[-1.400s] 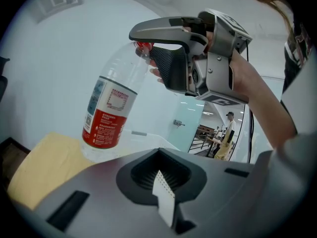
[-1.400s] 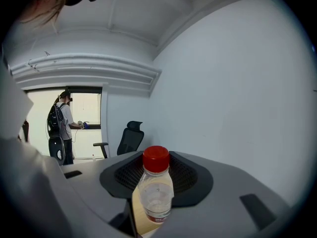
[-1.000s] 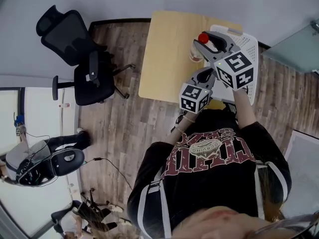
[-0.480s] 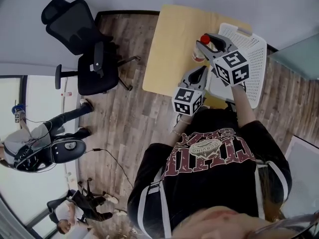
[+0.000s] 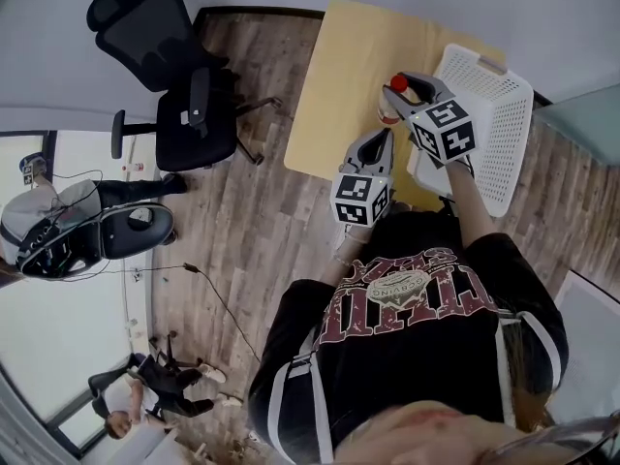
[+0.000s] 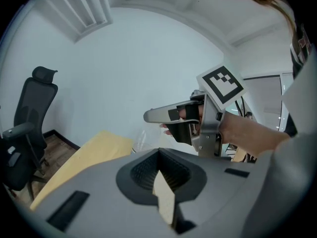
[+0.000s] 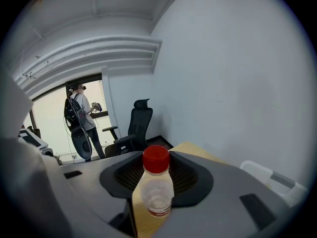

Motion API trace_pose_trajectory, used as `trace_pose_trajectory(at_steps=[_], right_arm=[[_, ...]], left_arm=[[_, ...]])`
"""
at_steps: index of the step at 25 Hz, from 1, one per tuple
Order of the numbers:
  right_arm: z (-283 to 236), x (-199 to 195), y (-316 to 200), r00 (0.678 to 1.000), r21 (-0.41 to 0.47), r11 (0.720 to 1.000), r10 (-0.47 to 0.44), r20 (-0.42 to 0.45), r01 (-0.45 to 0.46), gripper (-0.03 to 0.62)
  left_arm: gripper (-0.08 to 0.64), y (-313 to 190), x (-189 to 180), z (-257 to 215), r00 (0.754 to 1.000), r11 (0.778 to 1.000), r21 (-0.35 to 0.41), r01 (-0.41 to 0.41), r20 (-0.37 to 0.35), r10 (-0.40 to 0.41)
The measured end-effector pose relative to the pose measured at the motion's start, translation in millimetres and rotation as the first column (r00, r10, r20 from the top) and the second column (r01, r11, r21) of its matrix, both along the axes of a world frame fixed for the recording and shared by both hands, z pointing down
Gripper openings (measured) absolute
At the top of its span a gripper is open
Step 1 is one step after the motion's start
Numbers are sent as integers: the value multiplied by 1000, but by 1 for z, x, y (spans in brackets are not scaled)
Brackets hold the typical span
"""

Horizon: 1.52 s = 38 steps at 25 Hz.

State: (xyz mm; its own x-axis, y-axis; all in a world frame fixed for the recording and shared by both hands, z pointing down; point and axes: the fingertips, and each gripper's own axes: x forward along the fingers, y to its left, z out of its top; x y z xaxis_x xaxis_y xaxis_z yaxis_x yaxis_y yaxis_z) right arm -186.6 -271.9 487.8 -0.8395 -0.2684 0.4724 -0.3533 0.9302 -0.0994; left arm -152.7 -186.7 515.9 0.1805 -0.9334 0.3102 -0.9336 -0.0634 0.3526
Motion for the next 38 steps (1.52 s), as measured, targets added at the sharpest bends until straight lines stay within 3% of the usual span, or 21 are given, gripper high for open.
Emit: trace_pose_trajectory(at_steps=[9,18,25,31,38], right_arm=[[35,-12,1,998,-26,1000,-17,-65,15,166],[59,-39,12,985,26,998,-47,-164,52,166],[71,-51,18,975,-15,996,-88,-203,87,166],[76,-51,19,970,-29,996,-85,-227,80,166],[79,-36,32,947,-64,996,-81,-311,64,167]], left_arm=[[48,7,-29,9,997,997,-30,76,-7,-76],[48,18,-51,15,992,992,-42,122,-24,-124],[48,23,-63,16,987,987,-45,156,-33,-157],[48,26,-64,17,985,985,-39,166,-33,-168],[46,27,-65,14,986,986,-28,163,-43,-164]])
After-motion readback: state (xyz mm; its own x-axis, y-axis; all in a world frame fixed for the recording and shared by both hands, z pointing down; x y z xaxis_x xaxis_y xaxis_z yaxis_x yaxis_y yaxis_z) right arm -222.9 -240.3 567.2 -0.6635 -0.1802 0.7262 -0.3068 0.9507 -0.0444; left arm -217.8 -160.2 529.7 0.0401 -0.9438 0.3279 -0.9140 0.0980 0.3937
